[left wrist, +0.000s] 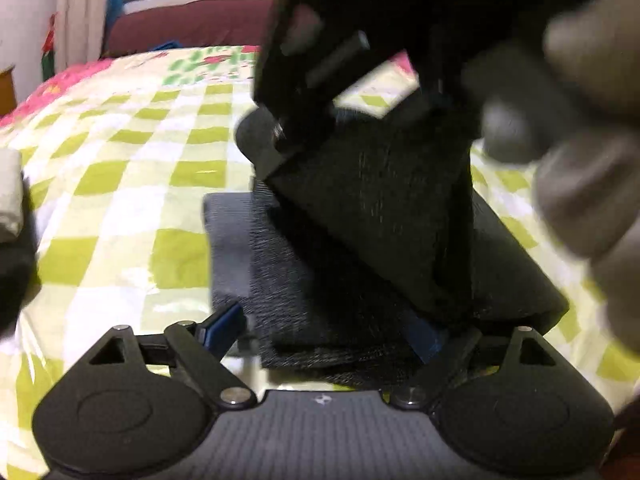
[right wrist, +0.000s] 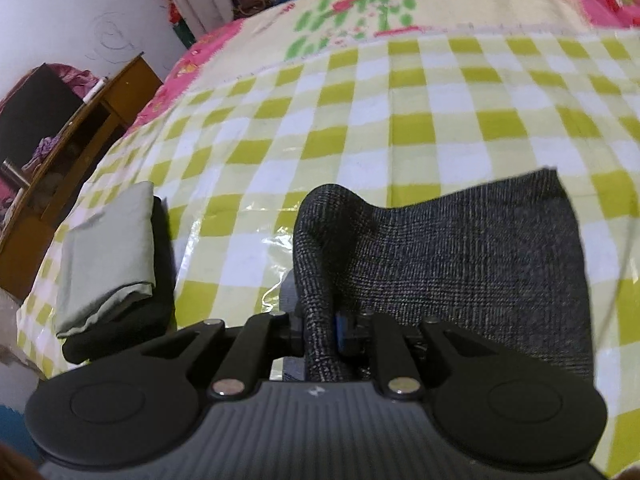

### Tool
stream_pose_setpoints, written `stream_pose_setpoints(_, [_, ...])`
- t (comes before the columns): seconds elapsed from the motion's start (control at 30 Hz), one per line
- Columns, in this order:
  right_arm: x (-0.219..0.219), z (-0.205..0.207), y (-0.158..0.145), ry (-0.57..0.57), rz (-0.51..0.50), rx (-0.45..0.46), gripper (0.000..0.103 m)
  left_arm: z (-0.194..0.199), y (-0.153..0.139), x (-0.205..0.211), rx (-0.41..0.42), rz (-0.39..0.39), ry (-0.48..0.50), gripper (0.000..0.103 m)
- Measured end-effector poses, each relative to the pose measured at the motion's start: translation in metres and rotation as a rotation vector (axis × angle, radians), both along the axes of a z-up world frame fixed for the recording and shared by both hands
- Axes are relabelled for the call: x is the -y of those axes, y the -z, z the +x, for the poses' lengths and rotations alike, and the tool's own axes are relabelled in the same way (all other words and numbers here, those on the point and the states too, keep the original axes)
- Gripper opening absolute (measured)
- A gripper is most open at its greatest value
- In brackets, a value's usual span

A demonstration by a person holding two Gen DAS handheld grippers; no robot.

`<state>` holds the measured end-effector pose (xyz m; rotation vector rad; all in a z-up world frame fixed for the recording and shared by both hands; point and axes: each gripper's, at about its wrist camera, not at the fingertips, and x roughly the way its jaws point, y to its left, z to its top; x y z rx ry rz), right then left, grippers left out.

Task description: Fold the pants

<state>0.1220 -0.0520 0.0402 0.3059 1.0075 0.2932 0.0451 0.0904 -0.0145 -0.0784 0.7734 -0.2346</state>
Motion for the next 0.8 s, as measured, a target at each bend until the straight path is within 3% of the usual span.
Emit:
stream_pose_setpoints(0.1, [-0.003,0.004,0.005,0.002,0.029,-0.015,0.032,-0.008,-0.003,-0.024,-0.026,-0.1,-0.029,0.098])
stream_pose_setpoints(0.23, [-0.009,0.007,0.009,-0.034,0.108,-0.035,0.034,-0.025,-0.01,-0.053,-0.026,-0.195,-0.073,0.098])
stream_pose_setpoints(0.47, [-0.006,0.01,0.006,-0.075,0.114,0.006,0.034,-0.054,-0.012,-0.091,-0.019,-0.211,-0.247,0.098])
stream_pose_setpoints(0.57, [-0.005,0.011,-0.002,-0.126,0.107,0.037,0.034,-0.074,-0.025,-0.104,0.035,-0.205,-0.336,0.098])
stream_pose_setpoints(0.67, [-0.011,0.013,-0.01,-0.196,0.064,0.089,0.034,-0.08,-0.042,-0.096,0.08,-0.198,-0.294,0.098])
stream_pose_setpoints(0.8, [-0.024,0.031,-0.005,-0.289,-0.069,0.096,0.034,-0.059,-0.051,-0.058,0.143,-0.133,-0.145,0.099])
